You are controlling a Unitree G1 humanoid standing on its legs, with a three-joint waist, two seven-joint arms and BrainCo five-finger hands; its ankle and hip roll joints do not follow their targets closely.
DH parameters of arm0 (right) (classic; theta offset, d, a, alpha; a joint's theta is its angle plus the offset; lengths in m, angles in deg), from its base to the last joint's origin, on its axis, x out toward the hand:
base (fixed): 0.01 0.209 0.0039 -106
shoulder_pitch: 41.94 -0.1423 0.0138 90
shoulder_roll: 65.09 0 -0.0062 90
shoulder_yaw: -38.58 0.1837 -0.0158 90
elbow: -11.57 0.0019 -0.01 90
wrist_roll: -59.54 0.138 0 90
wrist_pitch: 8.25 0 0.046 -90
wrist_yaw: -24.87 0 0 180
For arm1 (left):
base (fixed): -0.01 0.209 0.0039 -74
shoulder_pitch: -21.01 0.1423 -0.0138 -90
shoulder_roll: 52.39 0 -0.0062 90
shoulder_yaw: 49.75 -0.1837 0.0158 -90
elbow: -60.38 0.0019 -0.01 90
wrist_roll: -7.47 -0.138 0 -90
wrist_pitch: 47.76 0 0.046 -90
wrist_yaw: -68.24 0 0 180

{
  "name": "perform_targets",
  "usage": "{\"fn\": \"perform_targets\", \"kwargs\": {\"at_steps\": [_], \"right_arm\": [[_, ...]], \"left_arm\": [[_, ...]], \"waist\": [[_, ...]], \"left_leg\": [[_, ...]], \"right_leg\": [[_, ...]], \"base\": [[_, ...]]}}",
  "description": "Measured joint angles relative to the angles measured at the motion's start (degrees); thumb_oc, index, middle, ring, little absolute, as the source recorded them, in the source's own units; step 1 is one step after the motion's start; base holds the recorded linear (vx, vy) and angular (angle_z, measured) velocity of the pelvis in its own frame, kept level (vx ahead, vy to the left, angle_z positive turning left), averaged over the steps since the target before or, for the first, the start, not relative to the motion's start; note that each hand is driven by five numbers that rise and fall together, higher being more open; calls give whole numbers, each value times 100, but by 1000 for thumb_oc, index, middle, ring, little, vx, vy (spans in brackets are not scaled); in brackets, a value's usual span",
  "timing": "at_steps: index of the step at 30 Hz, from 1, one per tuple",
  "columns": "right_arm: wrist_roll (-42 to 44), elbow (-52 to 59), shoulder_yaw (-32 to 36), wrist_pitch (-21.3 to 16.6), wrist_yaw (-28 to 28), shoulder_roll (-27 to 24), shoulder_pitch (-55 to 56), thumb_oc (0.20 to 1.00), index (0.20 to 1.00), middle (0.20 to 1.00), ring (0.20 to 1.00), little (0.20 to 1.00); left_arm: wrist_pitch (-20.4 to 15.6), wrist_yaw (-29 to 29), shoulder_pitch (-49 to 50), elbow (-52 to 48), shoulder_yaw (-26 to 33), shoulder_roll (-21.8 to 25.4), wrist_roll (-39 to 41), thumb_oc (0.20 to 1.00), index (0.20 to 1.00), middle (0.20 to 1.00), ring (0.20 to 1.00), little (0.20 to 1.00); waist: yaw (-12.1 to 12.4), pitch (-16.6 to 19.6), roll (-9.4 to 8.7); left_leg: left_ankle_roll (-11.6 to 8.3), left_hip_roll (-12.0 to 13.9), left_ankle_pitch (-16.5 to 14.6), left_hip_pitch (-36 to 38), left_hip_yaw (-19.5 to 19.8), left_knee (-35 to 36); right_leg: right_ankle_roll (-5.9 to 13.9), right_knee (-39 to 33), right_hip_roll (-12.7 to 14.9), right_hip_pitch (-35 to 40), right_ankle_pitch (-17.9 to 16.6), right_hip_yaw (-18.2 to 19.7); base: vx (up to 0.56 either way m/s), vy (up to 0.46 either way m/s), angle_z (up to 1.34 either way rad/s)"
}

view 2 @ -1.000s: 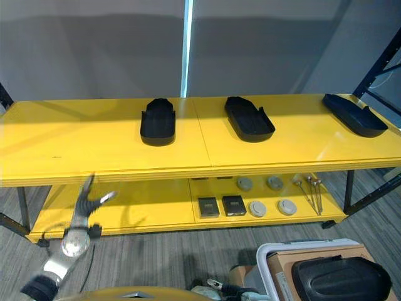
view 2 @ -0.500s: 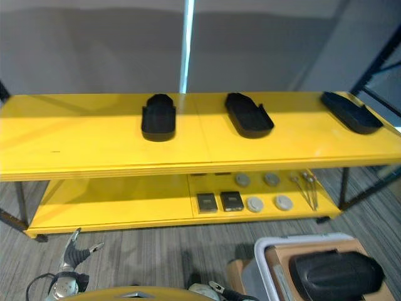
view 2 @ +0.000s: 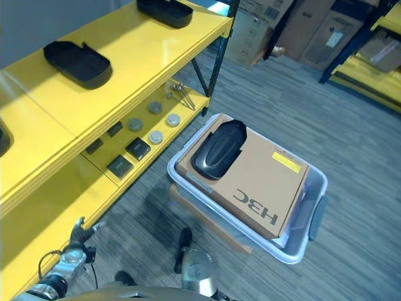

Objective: Move parts from the plastic box to the shelf.

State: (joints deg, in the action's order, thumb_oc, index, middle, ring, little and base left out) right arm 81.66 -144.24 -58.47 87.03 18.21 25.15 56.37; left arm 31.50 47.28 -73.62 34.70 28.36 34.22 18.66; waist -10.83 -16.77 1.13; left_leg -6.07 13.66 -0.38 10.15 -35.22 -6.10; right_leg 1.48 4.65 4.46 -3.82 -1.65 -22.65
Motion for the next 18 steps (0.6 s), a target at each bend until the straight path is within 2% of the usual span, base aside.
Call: {"fn": "perform_targets", "kwargs": {"at_steps": [1,2,3,4,5,6,7,8,9,10,11,13,14,15,16,17,18], "right_arm": [[-128,-90,124,-4,-76,8,-115,1000,1000,1000,1000,1000],[-234,-323,-120,-13,-184,-160,-445,1000,1000,1000,1000,1000],[-203,-405,-319,-65,-207,-315,-646,1000,1000,1000,1000,1000],[-193,-488,-401,-95,-212,-459,-856,1000,1000,1000,1000,1000],[-12,-401,-389,-184,-275,-555,-977,1000,1000,1000,1000,1000],[78,-333,-395,-161,-289,-578,-984,1000,1000,1000,1000,1000],[156,-193,-394,-160,-305,-570,-968,1000,1000,1000,1000,1000],[297,-7,-428,-242,-323,-566,-892,1000,1000,1000,1000,1000],[419,-3,-484,-354,-336,-559,-771,1000,1000,1000,1000,1000],[527,-9,-535,-389,-331,-389,-736,1000,1000,1000,1000,1000],[556,80,-609,-392,-343,-269,-649,1000,1000,1000,1000,1000],[404,629,-715,-534,-257,-142,-268,1000,1000,1000,1000,1000],[291,935,-817,-662,-215,-180,-119,1000,1000,1000,1000,1000],[222,1304,-850,-870,-102,-261,-2,1000,1000,1000,1000,1000],[220,1363,-847,-980,-33,-263,-17,1000,1000,1000,1000,1000],[221,1372,-834,-1033,-20,-276,-69,1000,1000,1000,1000,1000],[222,2081,-780,-880,142,-350,125,1000,1000,1000,1000,1000]], "left_arm": [[-27,1,201,42,159,-13,11,1000,1000,1000,1000,1000],[-22,-33,334,-5,146,-25,289,1000,1000,1000,1000,1000],[-41,-35,367,-21,151,-90,349,1000,1000,1000,1000,1000],[-43,-34,389,-16,154,-179,381,1000,1000,1000,1000,1000],[-73,-32,367,-29,148,-225,388,1000,1000,1000,1000,1000],[-115,-28,359,-55,102,-214,382,1000,1000,1000,1000,1000],[-111,-20,318,-166,-51,-171,372,1000,1000,1000,1000,1000],[-121,11,326,-259,-197,-161,326,1000,1000,1000,1000,1000],[-105,30,284,-254,-358,-163,255,1000,1000,1000,1000,1000],[-109,54,173,-237,-427,-57,187,1000,1000,1000,1000,1000],[-125,66,128,-284,-477,21,118,1000,1000,1000,1000,1000],[-169,122,32,-298,-464,59,103,1000,1000,1000,1000,1000],[-166,133,74,-292,-438,57,104,1000,1000,1000,1000,1000],[-131,137,166,-285,-351,50,220,1000,1000,1000,1000,1000],[-62,132,195,-263,-287,53,276,1000,1000,1000,1000,1000],[-39,127,231,-281,-256,48,331,1000,1000,1000,1000,1000],[-25,127,328,-322,-95,44,331,1000,1000,1000,1000,1000]], "waist": [[148,-6,-18],[576,-65,-207],[748,-66,-234],[853,-44,-189],[791,4,-86],[839,30,-101],[867,67,-108],[884,159,-15],[797,341,156],[771,384,29],[696,458,-166],[571,505,-390],[570,519,-419],[566,520,-311],[580,500,-234],[605,530,-242],[606,534,-220]], "left_leg": [[-127,99,-5,-157,429,-704],[-335,98,-109,-1132,1910,-2419],[-374,-386,-293,-1258,2771,-2074],[-304,-758,-355,-1267,3338,-1542],[-146,-1063,-302,-1374,3571,-801],[87,-1286,-308,-1293,3730,-331],[260,-1441,-325,-1352,3630,-282],[602,-1515,-238,-1434,3457,-293],[776,-1505,-118,-1606,3307,-423],[798,-1520,-111,-1636,3340,-460],[820,-1527,-211,-1671,3364,-386],[849,-1612,-419,-1692,3228,-820],[855,-1633,-503,-1576,3181,-909],[805,-1593,-730,-1322,3258,-614],[871,-1665,-679,-1308,3290,-453],[958,-1673,-599,-1298,3307,-320],[999,-1677,-418,-1239,3268,-187]], "right_leg": [[-82,-34,-115,31,27,225],[-287,-372,-123,140,-270,1013],[-193,-551,-125,145,-560,1352],[-114,-737,-72,148,-621,1531],[-203,-896,-179,244,-625,1438],[-226,-850,-230,230,-612,1456],[-224,-815,-257,181,-615,1355],[-135,-640,-404,70,-641,1276],[-224,-470,-606,-100,-565,1230],[-355,-345,-567,-161,-535,1222],[-310,-309,-511,-246,-488,1203],[-333,-329,-317,-251,-471,1079],[-303,-336,-251,-254,-492,1058],[-205,-294,-262,-267,-525,1080],[-57,-258,-211,-325,-454,1201],[3,-276,-183,-332,-416,1284],[189,-269,-67,-345,-276,1254]], "base": [[-69,219,-186],[-84,222,-222],[-88,396,-251],[-8,436,-185],[-14,453,-167],[-15,325,-141],[2,158,-125],[27,197,-94],[49,166,-63],[49,181,-10],[35,170,17],[24,120,29],[13,40,-1],[-3,-16,-8],[-5,-32,7],[-6,-51,30],[0,-30,22]]}}
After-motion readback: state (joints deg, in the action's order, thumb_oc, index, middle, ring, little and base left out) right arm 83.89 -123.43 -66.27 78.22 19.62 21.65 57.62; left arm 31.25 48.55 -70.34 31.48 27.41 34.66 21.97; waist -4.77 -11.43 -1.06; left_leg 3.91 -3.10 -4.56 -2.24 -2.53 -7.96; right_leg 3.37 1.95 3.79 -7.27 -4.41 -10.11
